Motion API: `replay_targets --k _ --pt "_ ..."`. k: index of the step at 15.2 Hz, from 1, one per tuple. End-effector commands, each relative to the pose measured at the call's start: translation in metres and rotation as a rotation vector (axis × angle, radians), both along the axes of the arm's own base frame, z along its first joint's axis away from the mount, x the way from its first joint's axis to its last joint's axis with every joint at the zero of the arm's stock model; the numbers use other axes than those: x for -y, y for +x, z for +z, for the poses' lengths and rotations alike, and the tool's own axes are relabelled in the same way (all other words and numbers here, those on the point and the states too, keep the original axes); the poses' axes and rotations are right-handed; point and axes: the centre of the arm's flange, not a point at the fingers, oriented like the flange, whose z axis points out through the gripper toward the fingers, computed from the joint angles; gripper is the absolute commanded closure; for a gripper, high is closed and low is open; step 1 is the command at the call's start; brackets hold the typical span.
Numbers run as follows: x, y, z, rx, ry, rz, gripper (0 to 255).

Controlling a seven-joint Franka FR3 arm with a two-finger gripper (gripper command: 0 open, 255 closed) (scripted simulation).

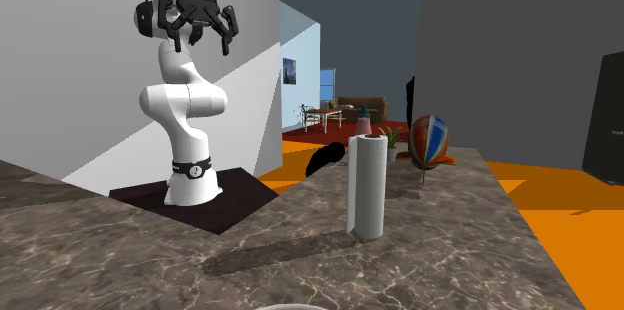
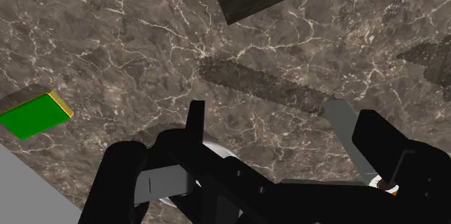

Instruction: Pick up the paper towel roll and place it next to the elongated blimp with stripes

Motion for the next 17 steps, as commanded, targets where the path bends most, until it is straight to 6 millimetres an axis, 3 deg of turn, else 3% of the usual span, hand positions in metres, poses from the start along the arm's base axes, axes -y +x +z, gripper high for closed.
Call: replay_targets --k 1,17 --pt "0.000 0.000 0.000 0.000 0.000 0.000 0" --pt "-0.142 0.145 -0.079 -0.037 -0.037 0.052 0"
